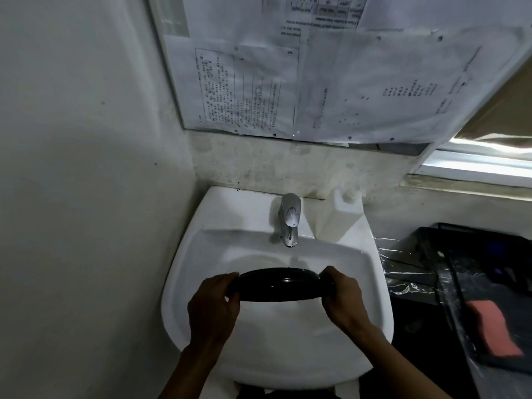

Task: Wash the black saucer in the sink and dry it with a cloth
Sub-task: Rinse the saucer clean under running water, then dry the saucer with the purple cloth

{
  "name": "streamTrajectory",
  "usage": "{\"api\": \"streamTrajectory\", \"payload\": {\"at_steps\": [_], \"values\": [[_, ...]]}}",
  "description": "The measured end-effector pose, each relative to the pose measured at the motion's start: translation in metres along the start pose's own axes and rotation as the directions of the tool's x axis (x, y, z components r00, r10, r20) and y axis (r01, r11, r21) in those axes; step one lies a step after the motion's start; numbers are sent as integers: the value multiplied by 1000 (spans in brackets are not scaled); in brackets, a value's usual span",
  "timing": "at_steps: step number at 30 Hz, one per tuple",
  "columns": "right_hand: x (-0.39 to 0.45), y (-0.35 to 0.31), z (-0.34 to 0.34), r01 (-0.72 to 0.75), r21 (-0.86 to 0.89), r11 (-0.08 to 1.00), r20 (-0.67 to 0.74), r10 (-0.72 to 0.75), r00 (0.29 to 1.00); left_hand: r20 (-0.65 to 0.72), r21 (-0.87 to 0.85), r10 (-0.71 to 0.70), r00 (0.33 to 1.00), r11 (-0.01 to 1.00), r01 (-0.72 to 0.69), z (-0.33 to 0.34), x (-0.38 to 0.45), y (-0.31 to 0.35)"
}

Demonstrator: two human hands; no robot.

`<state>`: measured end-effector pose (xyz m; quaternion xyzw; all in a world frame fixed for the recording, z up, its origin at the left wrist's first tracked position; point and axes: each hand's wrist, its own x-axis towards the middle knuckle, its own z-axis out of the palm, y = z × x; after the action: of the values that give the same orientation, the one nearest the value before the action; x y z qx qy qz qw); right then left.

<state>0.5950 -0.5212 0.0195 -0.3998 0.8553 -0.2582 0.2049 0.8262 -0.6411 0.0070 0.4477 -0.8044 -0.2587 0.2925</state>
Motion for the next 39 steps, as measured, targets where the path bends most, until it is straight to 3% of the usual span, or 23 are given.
{"api": "streamTrajectory", "payload": {"at_steps": [3,7,9,13,16,22,26,29,32,35,39], "values": [[-6,-2,-4,81,-69,994,-50,-85,995,28,-9,-23,999,1000,23,7,7,0],[-30,-13,-17,264,8,965,-284,-251,926,-170,-105,130,977,983,-149,-2,12,10],[-42,-12,-10,293,23,956,-313,-271,910,-183,-177,100,978,975,-133,1,8,8],[-53,2,25,60,108,992,-203,-38,978,12,-197,-39,999,980,40,19,-7,-6],[-54,0,31,35,103,994,-241,-9,970,31,-186,-48,998,981,53,25,-10,-12],[-44,2,26,-94,146,985,-156,116,981,43,-160,-73,996,984,79,25,-2,-4],[-43,7,8,-114,230,966,-78,136,988,121,-228,-210,970,945,233,27,6,10],[-45,13,-8,-199,436,878,-13,227,974,242,-221,-368,898,880,420,26,5,22],[-56,15,-35,-290,686,667,95,314,945,414,-239,-468,781,772,589,28,-1,40],[-75,27,-67,-319,795,515,164,324,932,611,-335,-421,670,629,701,34,-13,73],[-101,57,-101,-372,802,467,213,358,909,670,-440,-281,687,595,673,45,-30,124]]}}
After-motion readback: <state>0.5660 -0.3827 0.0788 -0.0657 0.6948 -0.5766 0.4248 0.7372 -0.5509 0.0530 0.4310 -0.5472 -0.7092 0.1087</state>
